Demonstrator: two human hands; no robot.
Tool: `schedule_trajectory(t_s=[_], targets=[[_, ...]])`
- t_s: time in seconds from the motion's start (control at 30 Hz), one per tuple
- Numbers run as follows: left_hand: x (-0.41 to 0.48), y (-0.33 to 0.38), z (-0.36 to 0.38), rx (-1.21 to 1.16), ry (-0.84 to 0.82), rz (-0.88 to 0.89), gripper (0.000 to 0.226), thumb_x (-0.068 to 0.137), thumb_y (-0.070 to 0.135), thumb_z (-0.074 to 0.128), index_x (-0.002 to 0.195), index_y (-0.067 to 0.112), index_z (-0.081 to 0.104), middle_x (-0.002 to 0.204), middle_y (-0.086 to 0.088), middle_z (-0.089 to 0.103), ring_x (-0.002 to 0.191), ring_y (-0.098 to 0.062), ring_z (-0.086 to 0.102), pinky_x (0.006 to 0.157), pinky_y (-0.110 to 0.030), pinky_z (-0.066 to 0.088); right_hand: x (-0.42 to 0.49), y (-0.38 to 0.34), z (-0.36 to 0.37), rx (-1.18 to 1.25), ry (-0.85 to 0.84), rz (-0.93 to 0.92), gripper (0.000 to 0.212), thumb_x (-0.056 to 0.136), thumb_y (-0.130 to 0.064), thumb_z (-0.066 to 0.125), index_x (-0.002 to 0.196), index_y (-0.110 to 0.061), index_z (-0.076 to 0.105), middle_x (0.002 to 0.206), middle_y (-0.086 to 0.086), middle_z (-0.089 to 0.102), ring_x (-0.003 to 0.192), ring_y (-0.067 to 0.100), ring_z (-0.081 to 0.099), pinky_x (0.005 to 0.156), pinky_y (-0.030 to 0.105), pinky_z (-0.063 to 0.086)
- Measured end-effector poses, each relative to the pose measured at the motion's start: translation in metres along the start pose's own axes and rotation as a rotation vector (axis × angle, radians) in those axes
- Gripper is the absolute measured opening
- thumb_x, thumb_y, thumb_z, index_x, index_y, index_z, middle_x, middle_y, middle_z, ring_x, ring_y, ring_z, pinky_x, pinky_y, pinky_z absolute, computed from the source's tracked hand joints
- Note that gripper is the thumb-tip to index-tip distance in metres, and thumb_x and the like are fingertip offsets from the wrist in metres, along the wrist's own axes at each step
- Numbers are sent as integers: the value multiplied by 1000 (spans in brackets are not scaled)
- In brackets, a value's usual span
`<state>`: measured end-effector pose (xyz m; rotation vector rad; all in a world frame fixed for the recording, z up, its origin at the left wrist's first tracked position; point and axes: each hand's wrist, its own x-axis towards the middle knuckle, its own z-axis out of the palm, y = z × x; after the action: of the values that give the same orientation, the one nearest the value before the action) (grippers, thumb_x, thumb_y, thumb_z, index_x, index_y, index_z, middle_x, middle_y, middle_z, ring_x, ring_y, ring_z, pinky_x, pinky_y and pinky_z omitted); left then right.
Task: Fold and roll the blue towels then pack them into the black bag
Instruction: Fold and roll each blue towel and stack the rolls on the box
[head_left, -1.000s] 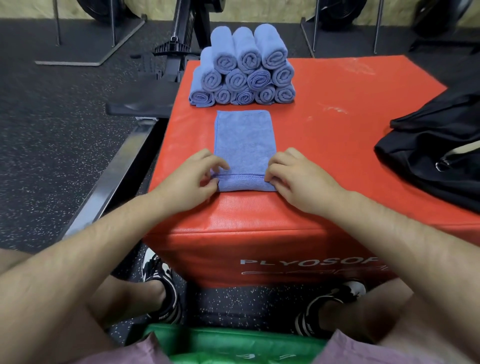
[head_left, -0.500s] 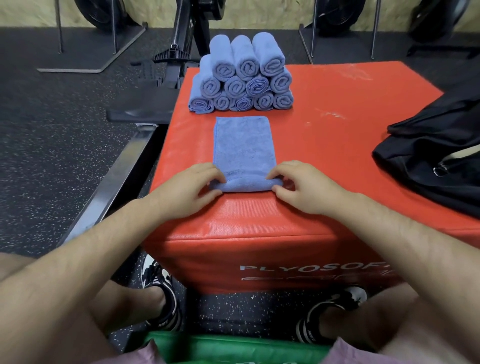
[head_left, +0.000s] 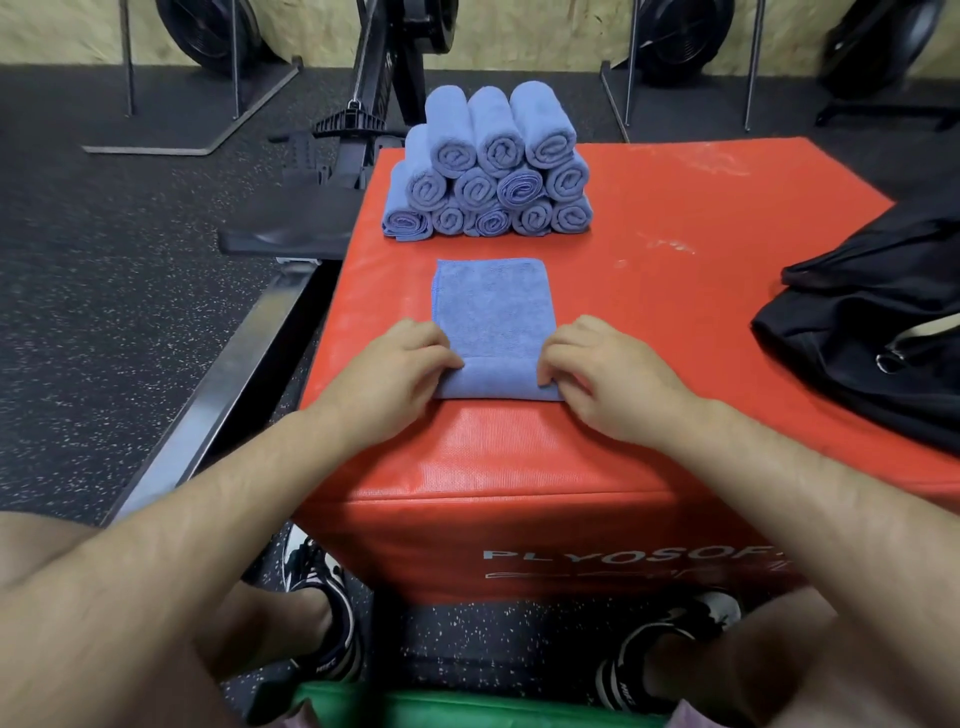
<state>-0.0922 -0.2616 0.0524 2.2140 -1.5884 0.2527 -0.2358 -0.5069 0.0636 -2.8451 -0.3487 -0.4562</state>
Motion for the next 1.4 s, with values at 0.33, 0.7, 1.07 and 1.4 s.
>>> schedule_trajectory(t_s=[0.33,0.7,1.07,1.4], targets=[[4,-4,-8,-110,-120,-73,33,91,18,68,122,16,58,106,4,59,91,-11,51,86,-19,41,0,4,3,185,-43,131,27,84,-13,65,109,-16,57,106,-5,59,92,10,54,87,25,44],[7,-3,3,-72,46,-161,13,96,14,62,108,18,65,113,2,52,98,-22,48,91,-32,38,9,12,7,203,86,209,15,87,-12,63,100,-19,65,105,-3,58,100,15,48,95,27,38],[14,-15,-1,-21,-134,-145,50,86,48,63,128,22,61,121,5,59,111,-19,54,94,-46,48,14,19,6,72,-49,177,37,81,-26,74,116,-20,62,115,-3,62,111,20,53,100,32,42],[18,-15,-12,-365,-213,-295,23,93,21,66,107,36,56,109,12,61,92,-12,55,74,-9,37,17,13,-13,314,-180,311,23,83,-24,66,103,-25,56,93,-5,68,82,19,62,79,39,51]])
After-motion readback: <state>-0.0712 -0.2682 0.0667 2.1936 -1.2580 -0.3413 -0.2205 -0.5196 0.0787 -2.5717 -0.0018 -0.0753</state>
